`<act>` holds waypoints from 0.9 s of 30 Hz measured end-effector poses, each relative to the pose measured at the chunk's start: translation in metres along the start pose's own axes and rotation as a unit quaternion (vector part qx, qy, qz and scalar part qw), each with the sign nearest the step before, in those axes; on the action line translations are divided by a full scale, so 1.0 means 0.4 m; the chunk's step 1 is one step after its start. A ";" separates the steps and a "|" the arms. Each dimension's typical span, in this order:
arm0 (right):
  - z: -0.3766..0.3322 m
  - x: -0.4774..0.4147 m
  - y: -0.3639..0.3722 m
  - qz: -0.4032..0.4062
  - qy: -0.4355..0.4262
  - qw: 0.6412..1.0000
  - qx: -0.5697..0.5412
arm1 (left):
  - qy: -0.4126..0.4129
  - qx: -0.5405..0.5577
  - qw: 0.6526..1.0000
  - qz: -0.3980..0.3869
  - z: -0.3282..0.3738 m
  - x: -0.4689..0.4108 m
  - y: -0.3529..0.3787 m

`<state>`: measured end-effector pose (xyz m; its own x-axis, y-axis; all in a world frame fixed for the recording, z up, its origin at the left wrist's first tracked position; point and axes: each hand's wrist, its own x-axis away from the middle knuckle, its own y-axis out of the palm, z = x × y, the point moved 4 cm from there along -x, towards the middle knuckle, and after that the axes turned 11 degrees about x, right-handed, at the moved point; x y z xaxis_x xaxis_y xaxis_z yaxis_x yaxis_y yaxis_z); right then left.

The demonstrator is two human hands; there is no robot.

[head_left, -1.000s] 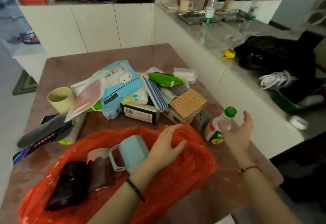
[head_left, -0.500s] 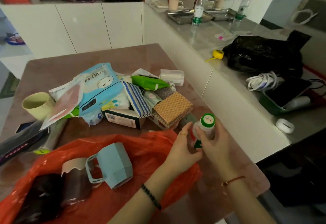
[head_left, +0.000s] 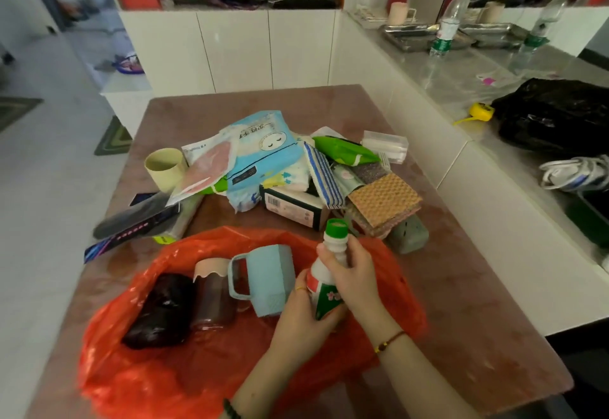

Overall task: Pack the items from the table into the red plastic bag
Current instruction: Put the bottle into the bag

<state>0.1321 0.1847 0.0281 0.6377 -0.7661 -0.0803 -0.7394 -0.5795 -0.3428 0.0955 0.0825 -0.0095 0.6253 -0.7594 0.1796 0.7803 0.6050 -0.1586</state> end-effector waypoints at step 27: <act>0.093 -0.107 -0.059 -0.111 -0.047 0.890 0.441 | 0.144 -0.069 0.983 0.087 0.166 -0.093 -0.188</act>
<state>0.1304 0.2414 0.0047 0.7922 -0.6101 0.0177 -0.1626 -0.2389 -0.9574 0.0142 0.0810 0.0604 0.7035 -0.6964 -0.1419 0.6409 0.7079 -0.2968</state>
